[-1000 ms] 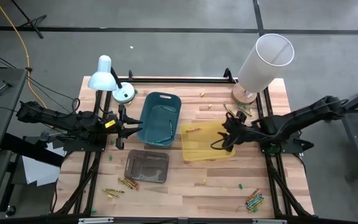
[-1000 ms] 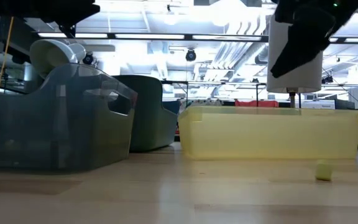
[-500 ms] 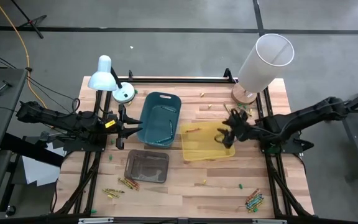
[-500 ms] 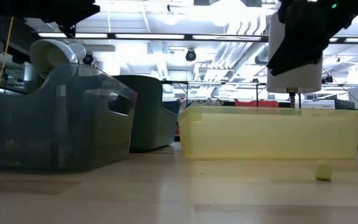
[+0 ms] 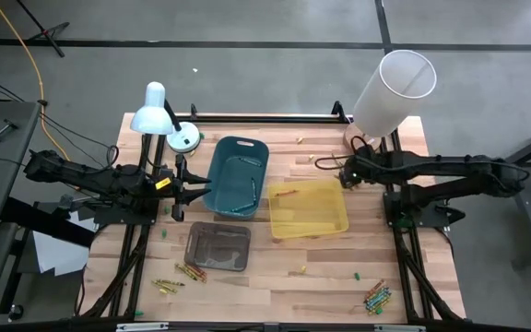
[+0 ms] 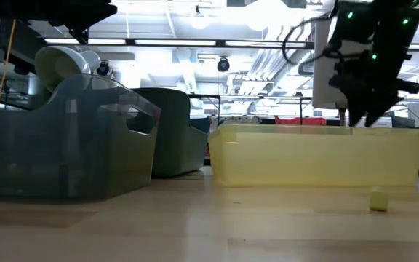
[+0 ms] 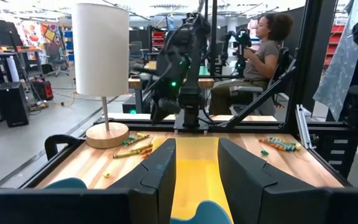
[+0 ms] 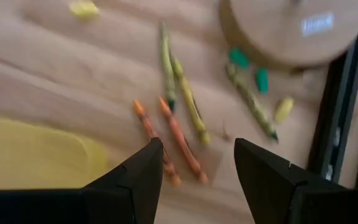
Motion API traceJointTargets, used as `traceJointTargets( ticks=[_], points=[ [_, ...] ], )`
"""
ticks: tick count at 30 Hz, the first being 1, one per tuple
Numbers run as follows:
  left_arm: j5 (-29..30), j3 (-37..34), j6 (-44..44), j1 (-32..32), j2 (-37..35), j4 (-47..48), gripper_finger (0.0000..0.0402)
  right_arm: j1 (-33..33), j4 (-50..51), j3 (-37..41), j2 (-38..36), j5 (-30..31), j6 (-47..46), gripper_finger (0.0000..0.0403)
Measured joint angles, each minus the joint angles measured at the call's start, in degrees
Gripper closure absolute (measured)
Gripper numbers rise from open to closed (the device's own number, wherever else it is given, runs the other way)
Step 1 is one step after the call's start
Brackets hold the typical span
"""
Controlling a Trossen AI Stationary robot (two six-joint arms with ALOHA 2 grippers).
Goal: Sort crayons
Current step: Adjust the yellow bin
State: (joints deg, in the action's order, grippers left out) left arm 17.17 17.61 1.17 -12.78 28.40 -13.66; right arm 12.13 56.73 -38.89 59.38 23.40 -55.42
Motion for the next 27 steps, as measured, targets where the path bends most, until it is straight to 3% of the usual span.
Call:
traceJointTargets(
  ticks=[8, 17, 27],
  points=[
    [0.0, 0.0, -0.3, 0.0, 0.0, 0.0, 0.0295, 2.1, 0.7, 0.0, 10.6, -7.1, 6.6, 0.0211],
    [0.0, 0.0, -0.5, 0.0, 0.0, 0.0, 0.0295, 2.1, 0.0, 0.0, 21.1, -7.5, 9.4, 0.0211],
    [0.0, 0.0, -0.5, 0.0, 0.0, 0.0, 0.0295, 2.2, -2.5, -0.1, 25.8, -6.5, 10.5, 0.0211]
  ],
)
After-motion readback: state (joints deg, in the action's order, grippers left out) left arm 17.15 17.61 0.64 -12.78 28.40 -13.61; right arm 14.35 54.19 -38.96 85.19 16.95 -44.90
